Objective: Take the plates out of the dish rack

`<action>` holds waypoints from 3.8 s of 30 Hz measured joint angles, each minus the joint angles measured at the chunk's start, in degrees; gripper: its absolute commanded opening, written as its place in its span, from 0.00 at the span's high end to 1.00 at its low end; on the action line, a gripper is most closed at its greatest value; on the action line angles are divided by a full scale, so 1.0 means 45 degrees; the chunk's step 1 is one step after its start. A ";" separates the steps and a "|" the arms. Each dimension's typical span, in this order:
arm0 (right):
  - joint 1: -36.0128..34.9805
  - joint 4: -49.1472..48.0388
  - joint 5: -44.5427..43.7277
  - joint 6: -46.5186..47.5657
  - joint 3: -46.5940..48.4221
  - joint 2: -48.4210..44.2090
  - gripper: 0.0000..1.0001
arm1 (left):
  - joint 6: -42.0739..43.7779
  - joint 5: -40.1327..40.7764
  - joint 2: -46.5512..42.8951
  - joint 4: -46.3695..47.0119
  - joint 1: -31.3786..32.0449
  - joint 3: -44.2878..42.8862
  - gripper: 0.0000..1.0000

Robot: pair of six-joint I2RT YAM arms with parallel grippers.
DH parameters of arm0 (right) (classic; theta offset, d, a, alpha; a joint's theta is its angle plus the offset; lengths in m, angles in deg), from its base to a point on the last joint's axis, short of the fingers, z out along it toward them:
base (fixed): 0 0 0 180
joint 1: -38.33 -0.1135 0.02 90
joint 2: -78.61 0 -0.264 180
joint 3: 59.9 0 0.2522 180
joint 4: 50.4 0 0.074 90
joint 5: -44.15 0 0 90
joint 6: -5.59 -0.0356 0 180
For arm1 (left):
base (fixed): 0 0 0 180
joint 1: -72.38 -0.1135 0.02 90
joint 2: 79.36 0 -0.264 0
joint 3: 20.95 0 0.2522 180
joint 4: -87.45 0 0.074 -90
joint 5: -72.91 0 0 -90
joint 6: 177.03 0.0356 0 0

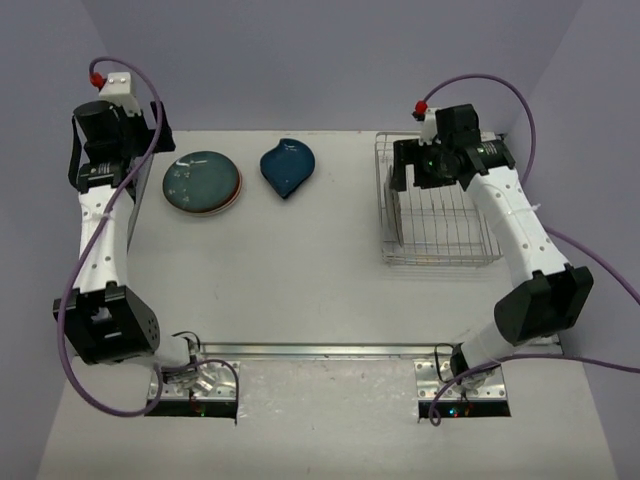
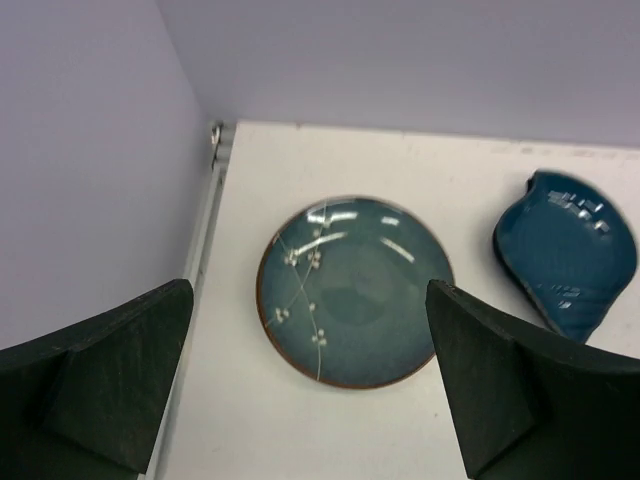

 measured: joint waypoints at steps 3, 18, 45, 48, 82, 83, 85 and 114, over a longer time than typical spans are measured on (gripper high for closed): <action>0.0048 0.0120 0.0329 -0.0196 0.0222 0.0691 0.17 | 0.0046 -0.0010 -0.1103 0.0214 0.0135 -0.0037 0.00; 0.0115 0.0661 0.1472 -0.1260 0.0985 0.3987 0.63 | -0.0264 0.0003 -0.1975 -0.1587 0.0157 0.1119 0.00; 0.2635 0.2039 0.5178 0.0695 0.3487 0.2008 1.00 | -0.1830 -0.1478 -0.0786 -0.2544 0.0637 -0.0084 0.00; 0.2297 0.1340 0.5858 0.2158 0.3423 0.0832 1.00 | -0.2167 -0.1804 -0.0776 -0.2781 0.1376 -0.0316 0.00; -0.8211 -1.2101 0.2892 2.3100 -1.1983 -0.6392 1.00 | -0.1976 -1.1758 -0.0898 -0.7911 0.3596 0.2203 0.36; -0.8220 -1.2360 0.2901 2.3161 -1.2052 -0.6392 1.00 | -0.1979 -1.1754 -0.0898 -0.7878 0.3755 0.2235 0.39; -0.8238 -1.2705 0.2933 2.3217 -1.2111 -0.6387 1.00 | -0.2029 -1.1765 -0.0893 -0.7777 0.4032 0.2339 0.44; -0.8325 -1.4164 0.0130 2.2062 -1.2210 -0.6814 0.01 | -0.4655 -1.0751 0.3540 -0.3653 -0.2689 0.1296 1.00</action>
